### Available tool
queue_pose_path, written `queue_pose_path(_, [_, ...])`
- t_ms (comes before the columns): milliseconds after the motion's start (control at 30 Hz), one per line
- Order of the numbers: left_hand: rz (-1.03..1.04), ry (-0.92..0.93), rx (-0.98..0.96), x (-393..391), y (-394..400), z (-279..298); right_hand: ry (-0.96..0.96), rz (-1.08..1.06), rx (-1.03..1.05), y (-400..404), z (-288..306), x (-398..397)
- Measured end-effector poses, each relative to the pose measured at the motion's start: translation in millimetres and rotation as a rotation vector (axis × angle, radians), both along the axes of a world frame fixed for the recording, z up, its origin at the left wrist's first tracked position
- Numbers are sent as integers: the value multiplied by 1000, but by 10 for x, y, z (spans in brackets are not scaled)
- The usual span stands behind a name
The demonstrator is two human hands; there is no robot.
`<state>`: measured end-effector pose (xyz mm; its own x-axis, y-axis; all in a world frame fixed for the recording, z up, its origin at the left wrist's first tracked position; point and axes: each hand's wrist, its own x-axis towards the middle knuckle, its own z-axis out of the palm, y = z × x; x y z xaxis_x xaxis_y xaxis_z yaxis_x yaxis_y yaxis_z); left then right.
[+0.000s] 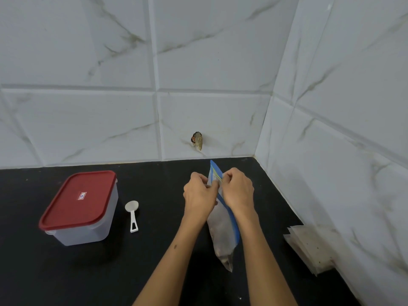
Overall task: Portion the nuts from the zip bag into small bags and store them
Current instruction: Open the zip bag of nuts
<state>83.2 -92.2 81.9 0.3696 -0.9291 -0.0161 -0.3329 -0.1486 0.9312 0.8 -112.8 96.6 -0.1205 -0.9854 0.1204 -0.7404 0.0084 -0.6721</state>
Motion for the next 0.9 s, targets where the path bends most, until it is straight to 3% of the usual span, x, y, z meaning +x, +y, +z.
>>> queue_pose_path(133, [-15,-50,-36,12,55,54,0,83,42,17,59,-37])
queue_pose_path(233, [-2,-147,-23,41,83,86,47,12,8,30,97,-122])
queue_pose_path(367, [5,-142,46,30,116,98,-14,-44,-13,94,94,-213])
queue_pose_path(567, [-106,-128,80,-60,285,100,-179,92,254,261,147,-272])
queue_pose_path(767, [-7,-130,5,10,480,55,-79,-68,13,402,89,-381])
queue_pose_path(900, [-143,-126,70,-31,583,39,-145,133,214,525,55,-326])
